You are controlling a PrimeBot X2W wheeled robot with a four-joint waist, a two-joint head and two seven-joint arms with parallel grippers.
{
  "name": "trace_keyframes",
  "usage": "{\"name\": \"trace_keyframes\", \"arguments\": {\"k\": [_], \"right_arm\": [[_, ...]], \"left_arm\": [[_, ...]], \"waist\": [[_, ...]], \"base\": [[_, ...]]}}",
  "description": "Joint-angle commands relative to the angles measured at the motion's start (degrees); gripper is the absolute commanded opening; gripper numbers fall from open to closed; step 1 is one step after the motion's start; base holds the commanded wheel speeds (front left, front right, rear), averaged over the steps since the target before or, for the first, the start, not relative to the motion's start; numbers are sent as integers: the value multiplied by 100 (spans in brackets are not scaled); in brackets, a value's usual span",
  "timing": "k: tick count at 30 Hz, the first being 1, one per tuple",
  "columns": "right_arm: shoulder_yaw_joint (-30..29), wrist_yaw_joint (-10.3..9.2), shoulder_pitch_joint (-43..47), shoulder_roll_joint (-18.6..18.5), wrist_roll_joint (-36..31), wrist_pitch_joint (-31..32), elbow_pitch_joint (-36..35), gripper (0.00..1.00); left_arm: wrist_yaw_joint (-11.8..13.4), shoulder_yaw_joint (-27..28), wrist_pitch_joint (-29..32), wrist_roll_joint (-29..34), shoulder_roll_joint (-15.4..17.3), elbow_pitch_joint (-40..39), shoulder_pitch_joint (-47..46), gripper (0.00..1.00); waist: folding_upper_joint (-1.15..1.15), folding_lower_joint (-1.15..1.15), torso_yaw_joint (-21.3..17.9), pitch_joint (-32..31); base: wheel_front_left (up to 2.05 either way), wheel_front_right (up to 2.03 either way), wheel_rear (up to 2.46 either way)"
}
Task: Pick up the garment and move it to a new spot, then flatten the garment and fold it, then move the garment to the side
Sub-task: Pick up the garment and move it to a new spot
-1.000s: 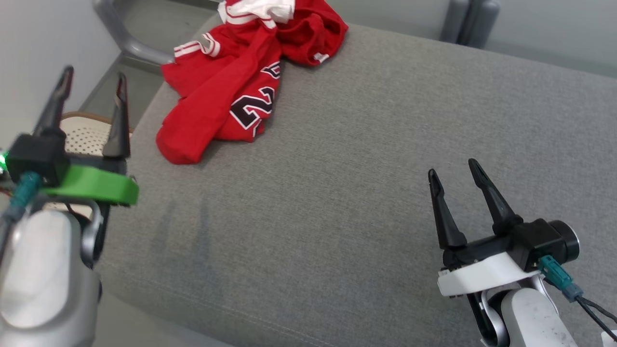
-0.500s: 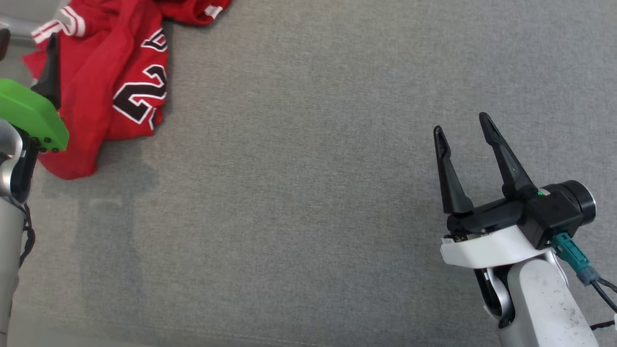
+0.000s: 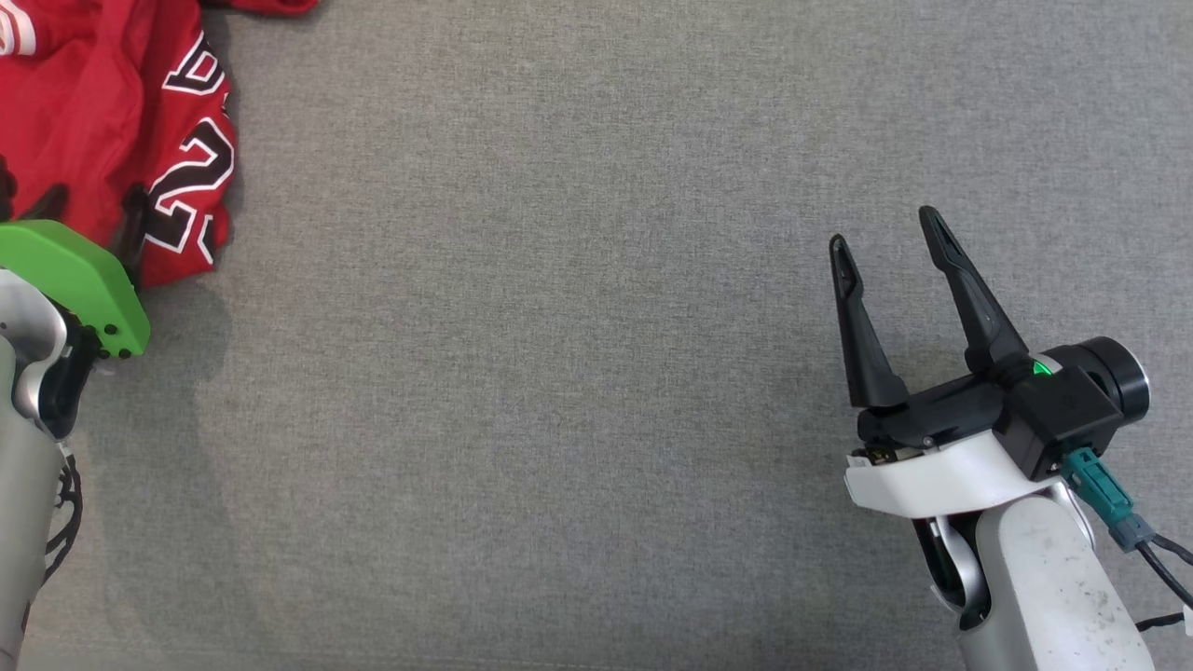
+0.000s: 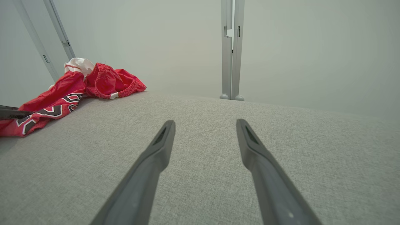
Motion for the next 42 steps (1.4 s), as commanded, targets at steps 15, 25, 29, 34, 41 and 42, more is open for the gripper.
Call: {"name": "trace_keyframes", "arguments": {"k": [15,25,29,34,41,42], "right_arm": [[7,0,126,-18,122,-18,139,100],[-66,0,504,-17,518,-18,280,100],[-97,0,672,-17,658,-18,323,100],[-165,0,869,-17,778,-18,343,100],[-280,0,1074,-16,813,-18,343,100],[-290,0,1085,-16,814,-18,338,100]], "left_arm": [[-9,-809,-18,-523,247,-14,-235,0],[-9,-1348,-123,-627,833,-703,-497,0],[-9,-1614,-99,-620,979,-1172,-621,0],[-9,-1973,-26,-574,987,-1891,-807,0],[-9,-2430,5,-654,699,-2930,-1016,0],[-9,-2472,-20,-671,649,-3056,-1036,0]], "waist": [[0,0,120,-636],[0,0,107,-1802],[0,0,9,-2198],[0,0,-224,-2545],[0,0,-698,-2742],[0,0,-769,-2742]], "base": [[0,0,0],[0,0,0],[0,0,0],[0,0,0],[0,0,0],[0,0,0]]}}
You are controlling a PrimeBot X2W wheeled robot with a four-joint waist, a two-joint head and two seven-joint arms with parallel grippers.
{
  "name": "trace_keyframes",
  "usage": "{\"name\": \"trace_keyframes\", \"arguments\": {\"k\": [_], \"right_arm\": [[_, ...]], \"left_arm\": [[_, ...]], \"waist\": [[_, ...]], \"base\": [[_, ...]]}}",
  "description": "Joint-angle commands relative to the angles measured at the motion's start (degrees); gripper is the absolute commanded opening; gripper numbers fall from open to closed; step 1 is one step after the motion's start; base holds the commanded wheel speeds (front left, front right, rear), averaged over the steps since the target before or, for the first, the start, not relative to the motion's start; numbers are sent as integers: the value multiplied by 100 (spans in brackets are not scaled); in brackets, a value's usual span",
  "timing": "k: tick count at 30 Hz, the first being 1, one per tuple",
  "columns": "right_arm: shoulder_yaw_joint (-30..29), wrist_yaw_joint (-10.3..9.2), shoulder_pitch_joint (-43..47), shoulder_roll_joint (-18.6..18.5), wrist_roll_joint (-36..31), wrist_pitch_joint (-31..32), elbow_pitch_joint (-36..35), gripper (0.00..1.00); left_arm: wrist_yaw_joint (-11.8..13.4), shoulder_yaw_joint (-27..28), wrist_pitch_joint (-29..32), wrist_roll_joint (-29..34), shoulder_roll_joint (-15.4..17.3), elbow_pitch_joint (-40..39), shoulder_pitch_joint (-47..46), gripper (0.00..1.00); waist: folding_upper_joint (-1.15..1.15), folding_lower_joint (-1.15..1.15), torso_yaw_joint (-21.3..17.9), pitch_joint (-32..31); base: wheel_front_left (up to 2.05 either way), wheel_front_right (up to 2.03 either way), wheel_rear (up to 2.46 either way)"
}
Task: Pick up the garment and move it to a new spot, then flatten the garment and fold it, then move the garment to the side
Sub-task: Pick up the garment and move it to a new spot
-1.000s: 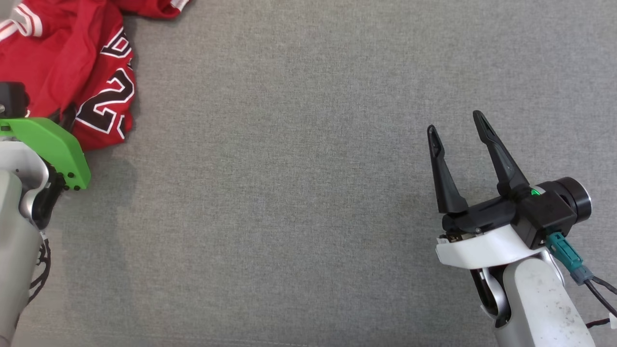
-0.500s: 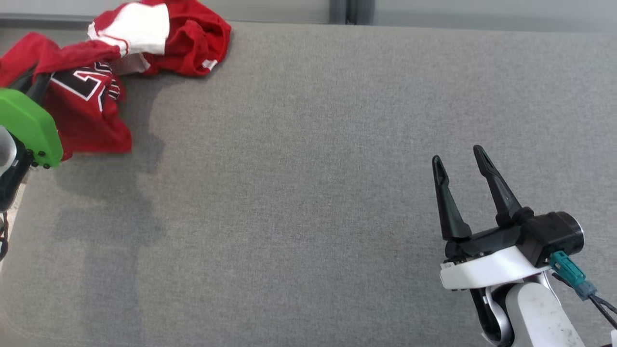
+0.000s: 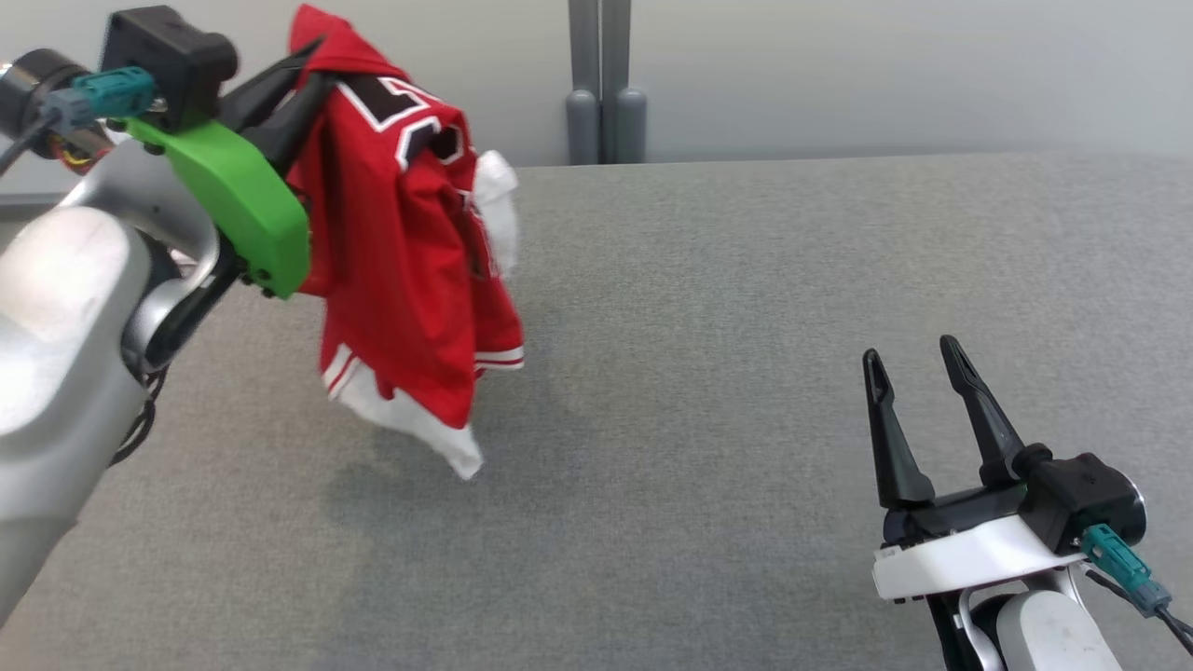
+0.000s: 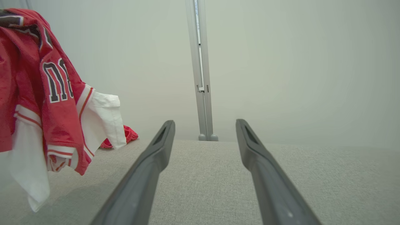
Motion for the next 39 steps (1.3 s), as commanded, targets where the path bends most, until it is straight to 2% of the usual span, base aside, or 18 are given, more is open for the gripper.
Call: {"name": "trace_keyframes", "arguments": {"k": [1,6,12,16,18,24,26,28,29,39], "right_arm": [[-23,0,82,-16,48,-18,-3,100],[-85,0,82,-15,62,-18,-10,100],[-79,0,-61,-15,119,-18,-27,100],[-32,0,-152,-15,189,-18,-35,100],[-2,0,-229,-15,244,-18,-49,100],[-53,0,-301,-12,276,-18,-74,100],[-78,0,-301,-14,276,-18,-72,100],[-88,0,-308,-14,269,-18,-64,100],[-75,0,-324,-12,262,-18,-50,100],[-112,0,-291,-15,162,-18,0,100]], "left_arm": [[-8,-49,-56,-65,-91,-140,-99,0],[-2,-242,-159,-168,-506,-515,-54,0],[51,-464,-353,-281,-1044,-106,367,0],[86,-629,-640,-235,-1312,720,698,0],[99,-731,-837,-192,-1451,1522,907,0],[256,-638,-1296,-239,-1647,2823,1081,1],[287,-640,-1402,-218,-1719,3131,1077,16],[335,-614,-1527,-203,-1788,3381,1013,69],[351,-604,-1579,-197,-1827,3514,981,100],[192,-516,-1872,-197,-2179,3873,871,100]], "waist": [[0,0,-418,-165],[0,0,-776,-68],[0,0,-1169,203],[0,0,-1377,437],[0,0,-1522,606],[0,0,-1605,855],[0,0,-1590,885],[0,0,-1544,900],[0,0,-1512,899],[0,0,-1110,678]], "base": [[0,0,0],[0,0,0],[0,0,0],[0,0,0],[0,0,0],[0,0,0],[0,0,0],[0,0,0],[0,0,0],[0,0,0]]}}
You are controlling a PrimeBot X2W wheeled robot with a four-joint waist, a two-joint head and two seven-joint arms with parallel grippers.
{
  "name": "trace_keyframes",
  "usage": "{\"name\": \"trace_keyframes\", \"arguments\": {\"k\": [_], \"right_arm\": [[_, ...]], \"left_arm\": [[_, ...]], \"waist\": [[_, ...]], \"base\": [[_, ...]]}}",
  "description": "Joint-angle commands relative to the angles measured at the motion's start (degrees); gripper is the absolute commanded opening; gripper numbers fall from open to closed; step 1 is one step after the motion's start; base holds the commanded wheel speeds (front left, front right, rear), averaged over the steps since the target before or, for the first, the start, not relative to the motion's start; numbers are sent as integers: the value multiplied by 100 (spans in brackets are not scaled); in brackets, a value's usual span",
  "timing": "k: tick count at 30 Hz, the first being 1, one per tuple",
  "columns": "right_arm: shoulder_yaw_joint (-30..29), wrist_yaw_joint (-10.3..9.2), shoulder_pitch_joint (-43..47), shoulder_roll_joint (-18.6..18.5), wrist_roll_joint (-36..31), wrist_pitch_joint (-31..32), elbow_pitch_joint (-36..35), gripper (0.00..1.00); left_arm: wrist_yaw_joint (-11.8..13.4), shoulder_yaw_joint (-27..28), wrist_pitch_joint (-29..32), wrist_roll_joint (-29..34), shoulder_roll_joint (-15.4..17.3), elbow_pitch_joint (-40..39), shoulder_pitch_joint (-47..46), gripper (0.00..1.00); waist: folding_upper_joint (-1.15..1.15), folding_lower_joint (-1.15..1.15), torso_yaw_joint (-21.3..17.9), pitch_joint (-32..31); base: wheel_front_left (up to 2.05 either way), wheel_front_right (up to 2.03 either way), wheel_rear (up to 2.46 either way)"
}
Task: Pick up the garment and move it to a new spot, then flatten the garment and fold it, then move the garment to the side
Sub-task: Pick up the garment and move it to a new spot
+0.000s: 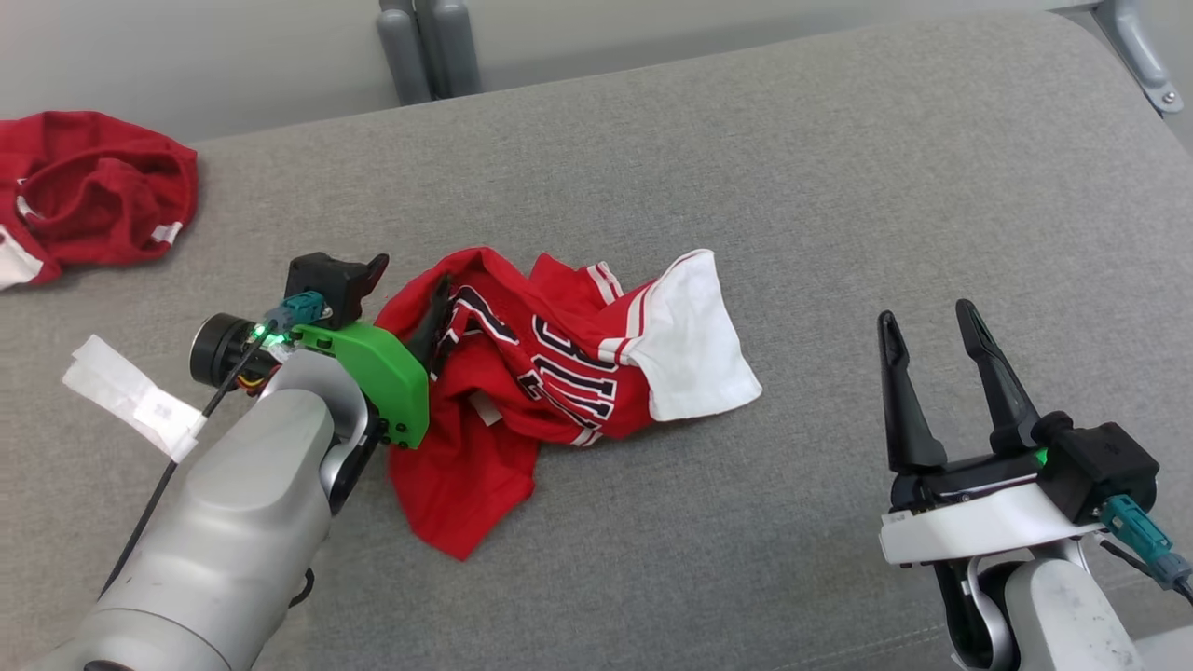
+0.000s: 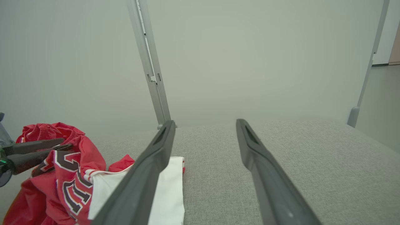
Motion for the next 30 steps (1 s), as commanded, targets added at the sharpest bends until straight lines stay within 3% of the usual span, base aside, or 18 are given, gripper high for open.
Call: {"name": "trace_keyframes", "arguments": {"k": [1,6,15,24,30], "right_arm": [[-25,0,24,-12,-42,-18,16,100],[-72,0,122,-12,-104,-18,28,100],[-175,0,327,-11,-195,-18,60,100],[-144,0,535,-12,-199,-18,70,100],[-166,0,673,-12,-117,-18,165,100]], "left_arm": [[-33,45,-32,3,-33,-27,-5,100],[-15,345,-55,84,31,-412,299,100],[606,1778,-48,585,189,-2220,1764,100],[935,3120,-49,1336,-106,-3820,3627,100],[860,3820,-49,1929,-401,-4543,4526,100]], "waist": [[0,0,157,-148],[0,0,358,-358],[0,0,721,-746],[0,0,879,-939],[0,0,910,-1004]], "base": [[0,0,0],[0,0,0],[0,0,0],[0,0,0],[0,0,0]]}}
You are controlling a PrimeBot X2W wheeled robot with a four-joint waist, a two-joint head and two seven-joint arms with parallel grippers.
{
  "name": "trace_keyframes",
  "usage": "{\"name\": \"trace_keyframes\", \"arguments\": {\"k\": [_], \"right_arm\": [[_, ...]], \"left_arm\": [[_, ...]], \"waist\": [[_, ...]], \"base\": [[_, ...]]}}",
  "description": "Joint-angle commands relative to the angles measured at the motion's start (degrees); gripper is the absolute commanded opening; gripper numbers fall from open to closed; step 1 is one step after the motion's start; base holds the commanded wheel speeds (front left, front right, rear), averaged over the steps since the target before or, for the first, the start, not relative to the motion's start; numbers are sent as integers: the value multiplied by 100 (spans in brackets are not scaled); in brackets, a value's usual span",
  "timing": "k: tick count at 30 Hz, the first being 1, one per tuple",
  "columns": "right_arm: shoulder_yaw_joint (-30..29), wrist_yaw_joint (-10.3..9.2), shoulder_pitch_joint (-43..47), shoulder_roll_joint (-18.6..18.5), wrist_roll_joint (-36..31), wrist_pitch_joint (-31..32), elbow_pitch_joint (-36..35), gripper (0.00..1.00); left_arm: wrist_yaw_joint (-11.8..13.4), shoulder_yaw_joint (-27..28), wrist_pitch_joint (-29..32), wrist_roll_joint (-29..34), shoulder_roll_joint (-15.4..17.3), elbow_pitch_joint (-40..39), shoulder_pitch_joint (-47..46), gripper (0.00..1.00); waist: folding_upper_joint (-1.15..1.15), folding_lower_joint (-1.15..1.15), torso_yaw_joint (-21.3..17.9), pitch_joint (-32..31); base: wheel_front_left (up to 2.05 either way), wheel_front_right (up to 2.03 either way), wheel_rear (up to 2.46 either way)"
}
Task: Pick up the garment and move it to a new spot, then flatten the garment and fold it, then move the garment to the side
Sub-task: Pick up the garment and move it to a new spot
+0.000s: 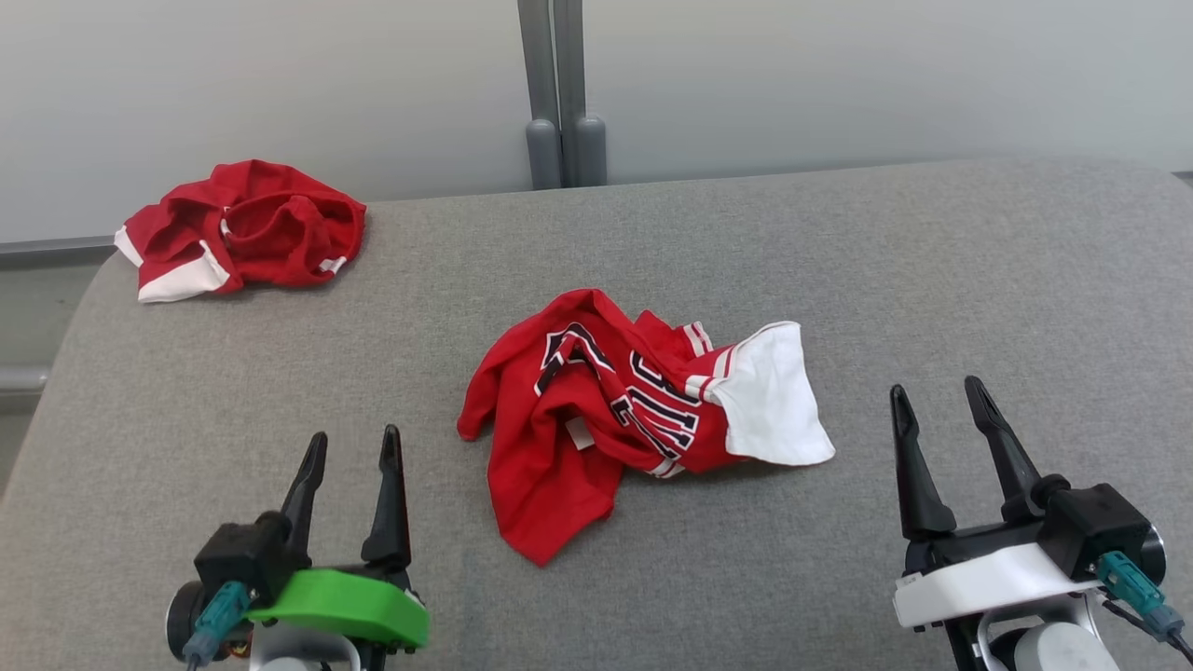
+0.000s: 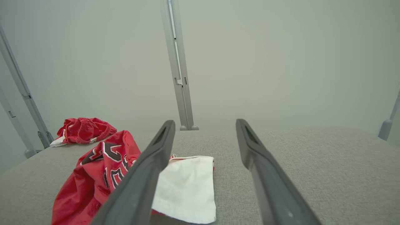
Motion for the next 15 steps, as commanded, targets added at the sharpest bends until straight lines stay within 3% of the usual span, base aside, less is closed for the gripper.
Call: {"name": "trace_keyframes", "arguments": {"k": [1,15], "right_arm": [[-12,0,88,-12,53,-18,36,100],[80,0,207,-12,155,-18,331,100]], "left_arm": [[-57,145,-3,158,-70,-107,188,100],[-481,874,-3,829,-444,-42,678,100]], "waist": [[0,0,9,-23],[0,0,4,-127]], "base": [[0,0,0],[0,0,0]]}}
